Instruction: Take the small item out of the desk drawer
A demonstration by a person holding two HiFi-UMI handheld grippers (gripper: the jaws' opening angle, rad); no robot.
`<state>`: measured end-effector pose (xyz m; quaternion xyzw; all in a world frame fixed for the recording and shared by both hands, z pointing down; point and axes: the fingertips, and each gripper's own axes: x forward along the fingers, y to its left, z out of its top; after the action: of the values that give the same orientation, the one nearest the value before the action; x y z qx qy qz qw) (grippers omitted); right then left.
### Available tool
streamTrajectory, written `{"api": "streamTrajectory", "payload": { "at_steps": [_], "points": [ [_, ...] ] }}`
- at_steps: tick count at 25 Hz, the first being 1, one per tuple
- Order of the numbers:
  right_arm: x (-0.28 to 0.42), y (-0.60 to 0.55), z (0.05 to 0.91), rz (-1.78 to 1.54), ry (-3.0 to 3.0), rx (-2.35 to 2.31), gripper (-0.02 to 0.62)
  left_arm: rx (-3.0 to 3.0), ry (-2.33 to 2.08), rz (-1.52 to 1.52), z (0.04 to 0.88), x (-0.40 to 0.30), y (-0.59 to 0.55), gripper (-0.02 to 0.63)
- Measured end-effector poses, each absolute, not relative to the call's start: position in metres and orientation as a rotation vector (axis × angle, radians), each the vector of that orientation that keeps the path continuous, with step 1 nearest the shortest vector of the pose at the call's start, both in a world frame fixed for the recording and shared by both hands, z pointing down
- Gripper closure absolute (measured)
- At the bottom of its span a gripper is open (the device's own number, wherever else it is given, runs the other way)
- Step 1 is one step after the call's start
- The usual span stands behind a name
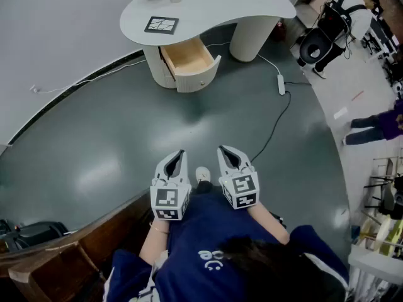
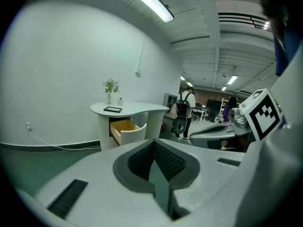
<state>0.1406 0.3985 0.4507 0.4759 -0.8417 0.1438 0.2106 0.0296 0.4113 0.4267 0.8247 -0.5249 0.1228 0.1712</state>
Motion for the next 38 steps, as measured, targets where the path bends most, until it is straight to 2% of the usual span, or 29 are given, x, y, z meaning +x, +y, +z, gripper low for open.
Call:
{"api": "streamTrajectory", "payload": {
  "at_steps": [12, 28, 38],
  "points": [
    [0.151, 0.378, 0.446, 0.377, -2.387, 1.335, 0.588, 2.286, -1.593, 0.323, 0.422, 0.027, 0.402, 0.602],
    [0.193, 0.369, 0.463, 0.484, -2.409, 1.339, 0.588, 2.260, -1.615, 0.312, 0.432, 0.059, 0.394, 0.603],
    [0.177, 0.323, 0.470, 0.517, -2.379, 1.346, 0.588, 2.199, -1.644, 0.281, 0.445, 0.019, 0.343, 0.603]
  ]
}}
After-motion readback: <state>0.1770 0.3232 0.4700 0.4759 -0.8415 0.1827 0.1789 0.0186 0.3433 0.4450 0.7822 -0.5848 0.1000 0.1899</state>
